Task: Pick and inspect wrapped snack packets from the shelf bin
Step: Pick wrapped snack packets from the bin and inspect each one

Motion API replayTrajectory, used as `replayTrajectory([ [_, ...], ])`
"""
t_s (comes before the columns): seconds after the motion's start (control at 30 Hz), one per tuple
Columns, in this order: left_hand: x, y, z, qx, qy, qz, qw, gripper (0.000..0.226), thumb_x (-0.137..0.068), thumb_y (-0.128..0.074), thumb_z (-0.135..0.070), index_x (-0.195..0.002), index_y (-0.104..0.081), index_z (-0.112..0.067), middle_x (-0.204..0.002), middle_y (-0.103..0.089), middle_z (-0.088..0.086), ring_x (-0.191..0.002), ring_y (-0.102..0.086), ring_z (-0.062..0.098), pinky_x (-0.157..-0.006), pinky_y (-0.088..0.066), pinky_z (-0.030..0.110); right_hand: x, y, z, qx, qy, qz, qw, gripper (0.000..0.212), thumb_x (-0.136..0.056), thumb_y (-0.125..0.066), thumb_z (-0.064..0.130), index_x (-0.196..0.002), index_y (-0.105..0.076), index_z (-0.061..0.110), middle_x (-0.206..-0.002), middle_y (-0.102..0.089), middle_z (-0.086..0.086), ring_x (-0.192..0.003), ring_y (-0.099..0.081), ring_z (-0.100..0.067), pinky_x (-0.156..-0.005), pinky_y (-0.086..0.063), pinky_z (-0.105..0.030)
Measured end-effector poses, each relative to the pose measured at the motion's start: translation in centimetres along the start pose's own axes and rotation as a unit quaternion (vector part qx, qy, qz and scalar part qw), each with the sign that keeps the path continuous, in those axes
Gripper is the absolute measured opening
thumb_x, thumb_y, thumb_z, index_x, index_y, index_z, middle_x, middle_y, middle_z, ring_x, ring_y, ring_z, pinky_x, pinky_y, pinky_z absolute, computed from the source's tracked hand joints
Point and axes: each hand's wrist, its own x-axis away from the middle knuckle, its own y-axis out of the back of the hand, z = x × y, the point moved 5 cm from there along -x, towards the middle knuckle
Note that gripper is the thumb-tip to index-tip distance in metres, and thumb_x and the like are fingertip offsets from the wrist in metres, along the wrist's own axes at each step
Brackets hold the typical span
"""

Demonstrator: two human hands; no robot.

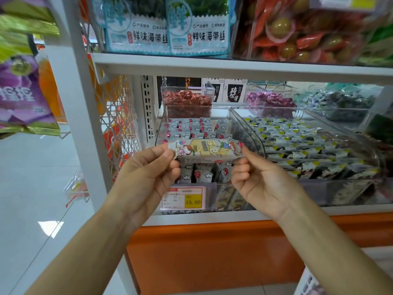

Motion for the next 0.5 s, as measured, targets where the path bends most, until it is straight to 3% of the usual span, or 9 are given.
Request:
replayTrajectory([
  [0.07,0.0,0.2,0.0,-0.011,-0.008,-0.006,1.0,0.035,-0.072,-0.057,-0.007,-0.106,-0.059,0.002,-0.067,-0.058,0.003,-0.054,-0.058,0.005,-0.052,-0.052,0.013,0.0,0.7,0.8,0.148,0.09,-0.024,0.985,0.007,-0.082,-0.061,0.009,-0.076,-0.06,0.01,-0.054,-0.054,0.0,-0.044,-0.051,-0.008,-0.041,-0.044,-0.018],
  [0.13,0.0,0.6,-0.2,-0.06,-0.021,-0.012,0.998,0.031,-0.08,-0.055,-0.006,-0.11,-0.057,0.002,-0.068,-0.059,0.005,-0.055,-0.06,0.008,-0.054,-0.052,0.015,0.6,0.4,1.8,0.327,0.215,-0.036,0.92,0.011,-0.09,-0.056,0.004,-0.083,-0.061,0.011,-0.058,-0.06,0.003,-0.05,-0.057,-0.008,-0.046,-0.048,-0.019],
  [0.17,0.1,0.7,-0.2,-0.086,-0.026,-0.012,0.996,0.029,-0.083,-0.054,-0.008,-0.11,-0.058,0.001,-0.068,-0.06,0.006,-0.056,-0.061,0.009,-0.055,-0.053,0.016,0.9,0.2,2.0,0.362,0.255,-0.03,0.896,0.012,-0.091,-0.054,0.003,-0.086,-0.06,0.012,-0.062,-0.062,0.004,-0.053,-0.06,-0.009,-0.048,-0.05,-0.02],
  [0.27,0.3,0.4,-0.5,-0.159,-0.036,0.0,0.987,0.028,-0.075,-0.06,-0.027,-0.097,-0.07,-0.012,-0.074,-0.067,0.006,-0.064,-0.064,0.012,-0.058,-0.053,0.018,1.3,-0.5,2.1,0.388,0.302,-0.005,0.871,0.019,-0.09,-0.052,-0.003,-0.086,-0.059,0.014,-0.068,-0.067,0.002,-0.061,-0.066,-0.015,-0.052,-0.054,-0.023],
  [0.33,0.6,0.1,-0.7,-0.216,-0.051,0.006,0.975,0.027,-0.069,-0.063,-0.034,-0.088,-0.074,-0.019,-0.085,-0.07,0.006,-0.071,-0.066,0.012,-0.063,-0.054,0.019,1.3,-0.6,2.1,0.382,0.296,0.006,0.875,0.021,-0.09,-0.053,-0.003,-0.085,-0.062,0.016,-0.07,-0.069,0.001,-0.066,-0.069,-0.018,-0.055,-0.055,-0.024],
  [0.43,0.6,0.2,-0.8,-0.233,-0.06,0.011,0.971,0.034,-0.069,-0.065,-0.03,-0.101,-0.071,-0.02,-0.103,-0.07,0.009,-0.087,-0.07,0.019,-0.072,-0.055,0.022,1.4,-0.8,1.6,0.346,0.255,0.035,0.902,0.005,-0.085,-0.063,0.018,-0.082,-0.066,0.016,-0.078,-0.07,-0.007,-0.071,-0.069,-0.023,-0.058,-0.056,-0.029],
  [0.5,0.6,0.2,-0.9,-0.247,-0.063,0.021,0.967,0.033,-0.075,-0.064,-0.023,-0.107,-0.069,-0.023,-0.106,-0.07,0.006,-0.093,-0.069,0.02,-0.077,-0.056,0.024,1.4,-0.8,1.3,0.396,0.257,0.035,0.881,0.02,-0.076,-0.065,0.033,-0.089,-0.065,0.018,-0.085,-0.068,-0.005,-0.073,-0.068,-0.019,-0.059,-0.057,-0.03],
])
